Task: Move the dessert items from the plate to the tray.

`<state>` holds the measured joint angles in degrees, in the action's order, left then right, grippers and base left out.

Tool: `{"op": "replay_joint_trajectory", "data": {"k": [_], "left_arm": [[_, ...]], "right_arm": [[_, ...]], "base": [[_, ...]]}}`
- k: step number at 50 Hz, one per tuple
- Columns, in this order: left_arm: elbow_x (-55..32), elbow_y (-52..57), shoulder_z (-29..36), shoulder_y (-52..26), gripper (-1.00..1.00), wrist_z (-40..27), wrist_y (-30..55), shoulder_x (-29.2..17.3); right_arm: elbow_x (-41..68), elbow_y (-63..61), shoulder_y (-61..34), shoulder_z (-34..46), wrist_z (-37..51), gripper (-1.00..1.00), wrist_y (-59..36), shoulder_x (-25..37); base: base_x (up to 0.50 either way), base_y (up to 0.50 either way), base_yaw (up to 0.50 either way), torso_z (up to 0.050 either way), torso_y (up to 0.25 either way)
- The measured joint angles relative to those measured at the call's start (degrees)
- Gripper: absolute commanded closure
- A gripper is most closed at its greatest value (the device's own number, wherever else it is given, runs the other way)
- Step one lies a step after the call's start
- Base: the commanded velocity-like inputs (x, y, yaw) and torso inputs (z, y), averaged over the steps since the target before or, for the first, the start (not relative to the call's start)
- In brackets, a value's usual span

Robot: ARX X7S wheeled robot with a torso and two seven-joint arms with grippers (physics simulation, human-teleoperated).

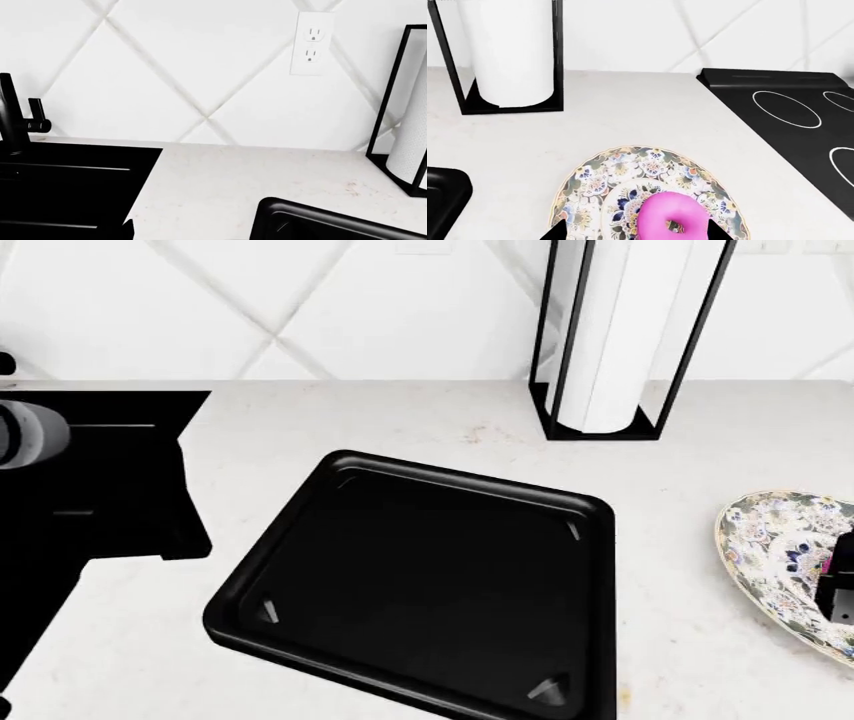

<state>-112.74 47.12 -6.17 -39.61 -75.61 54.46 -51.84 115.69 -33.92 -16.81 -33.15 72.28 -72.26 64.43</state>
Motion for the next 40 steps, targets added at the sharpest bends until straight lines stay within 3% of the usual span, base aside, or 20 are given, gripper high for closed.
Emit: {"op": "replay_joint_trajectory", "data": {"k": [23,40], "left_arm": [[0.89,0.05,0.33,0.54,-1.0,0.49,-0.25,-0.01],[0.57,0.26,0.19,0.54,-1.0,0.36,-0.82,-0.7]], "right_arm": [[-9.25,3.3,6.6,-10.55,-6.39,-1.0,-7.26,-5.36],[-18.83,4.54,8.59,-11.12,-13.54,-1.0,-8.86,-8.4]], "base": [[0.0,0.0,0.0,0.0,0.0],[0.0,0.0,0.0,0.0,0.0]]}}
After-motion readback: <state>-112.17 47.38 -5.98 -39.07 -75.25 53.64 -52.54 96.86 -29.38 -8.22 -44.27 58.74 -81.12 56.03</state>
